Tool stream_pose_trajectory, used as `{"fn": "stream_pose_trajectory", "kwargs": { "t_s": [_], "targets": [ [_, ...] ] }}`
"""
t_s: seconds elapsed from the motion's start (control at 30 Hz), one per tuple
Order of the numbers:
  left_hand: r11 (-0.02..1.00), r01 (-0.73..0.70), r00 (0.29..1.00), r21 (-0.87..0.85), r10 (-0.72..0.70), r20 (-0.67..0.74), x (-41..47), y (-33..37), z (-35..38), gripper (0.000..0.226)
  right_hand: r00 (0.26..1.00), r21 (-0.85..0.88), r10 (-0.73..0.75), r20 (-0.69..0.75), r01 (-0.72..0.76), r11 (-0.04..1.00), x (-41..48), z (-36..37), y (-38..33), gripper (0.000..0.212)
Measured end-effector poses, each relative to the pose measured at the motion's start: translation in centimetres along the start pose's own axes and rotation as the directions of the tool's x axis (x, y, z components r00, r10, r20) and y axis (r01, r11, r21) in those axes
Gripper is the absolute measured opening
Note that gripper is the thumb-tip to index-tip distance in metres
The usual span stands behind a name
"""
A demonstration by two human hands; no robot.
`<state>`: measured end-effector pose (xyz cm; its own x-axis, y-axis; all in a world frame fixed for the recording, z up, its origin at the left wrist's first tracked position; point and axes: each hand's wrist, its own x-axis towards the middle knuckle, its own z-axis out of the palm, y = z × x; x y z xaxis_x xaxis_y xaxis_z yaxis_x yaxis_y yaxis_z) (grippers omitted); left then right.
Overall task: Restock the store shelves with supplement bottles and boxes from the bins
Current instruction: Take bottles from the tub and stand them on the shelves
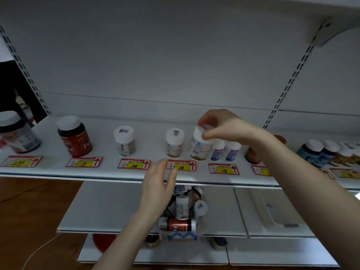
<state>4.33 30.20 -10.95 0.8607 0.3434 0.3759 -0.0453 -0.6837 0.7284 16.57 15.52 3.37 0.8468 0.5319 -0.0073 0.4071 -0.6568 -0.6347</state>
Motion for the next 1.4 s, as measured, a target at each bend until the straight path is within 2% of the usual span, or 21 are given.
{"fn": "stream_pose_trajectory", "kwargs": {
  "t_s": [0.1,0.2,0.3,0.4,0.57,0.7,0.87,0.97,1.13,1.27,1.33,1.4],
  "targets": [
    [0.971,-0.078,0.995,0.228,0.060,0.085,-1.0,-2.3,1.7,0.057,0.999,-0.110,0.013,0.039,-0.009,0.994,1.2,0.9,1.0,0.040],
    [0.926,-0.069,0.981,0.372,-0.005,0.195,-1.2,-3.5,2.8,0.078,0.998,-0.183,0.022,0.059,-0.011,0.983,2.5,1.8,1.8,0.042],
    [0.885,-0.054,0.971,0.462,-0.061,0.230,-1.0,-4.1,3.5,0.077,0.995,-0.226,0.027,0.093,-0.005,0.974,3.6,2.8,2.5,0.041],
    [0.839,-0.051,0.963,0.542,-0.102,0.248,-0.9,-4.1,3.8,0.063,0.992,-0.235,0.021,0.124,0.009,0.972,4.3,3.5,2.9,0.041],
    [0.820,-0.078,0.970,0.568,-0.068,0.231,-1.0,-4.1,3.9,0.057,0.990,-0.241,0.025,0.139,0.010,0.970,5.6,4.3,3.3,0.039],
    [0.809,-0.069,0.964,0.583,-0.096,0.248,-1.0,-4.3,4.1,0.057,0.989,-0.260,0.024,0.149,0.016,0.965,6.5,4.5,3.3,0.038],
    [0.815,-0.030,0.963,0.578,-0.132,0.236,-0.9,-4.1,4.1,0.070,0.987,-0.278,0.010,0.163,0.036,0.960,6.8,4.5,3.4,0.038],
    [0.810,-0.047,0.970,0.585,-0.102,0.219,-1.0,-4.2,4.2,0.059,0.987,-0.277,0.005,0.158,0.039,0.960,6.8,4.5,3.5,0.038],
    [0.805,-0.067,0.972,0.590,-0.081,0.221,-1.1,-4.4,4.3,0.057,0.989,-0.269,0.016,0.148,0.025,0.963,6.7,4.5,3.5,0.039],
    [0.859,-0.027,0.967,0.511,-0.107,0.232,-1.0,-4.3,4.0,0.071,0.985,-0.271,0.043,0.166,0.003,0.962,6.5,4.5,3.7,0.043],
    [0.882,-0.040,0.972,0.469,-0.076,0.224,-1.0,-4.4,3.8,0.072,0.992,-0.242,0.021,0.123,0.010,0.970,6.0,4.4,3.8,0.041],
    [0.880,-0.118,0.974,0.461,0.013,0.225,-1.3,-4.0,3.3,0.063,1.000,-0.178,-0.014,-0.010,0.012,0.984,5.2,4.2,4.0,0.035]
  ]
}}
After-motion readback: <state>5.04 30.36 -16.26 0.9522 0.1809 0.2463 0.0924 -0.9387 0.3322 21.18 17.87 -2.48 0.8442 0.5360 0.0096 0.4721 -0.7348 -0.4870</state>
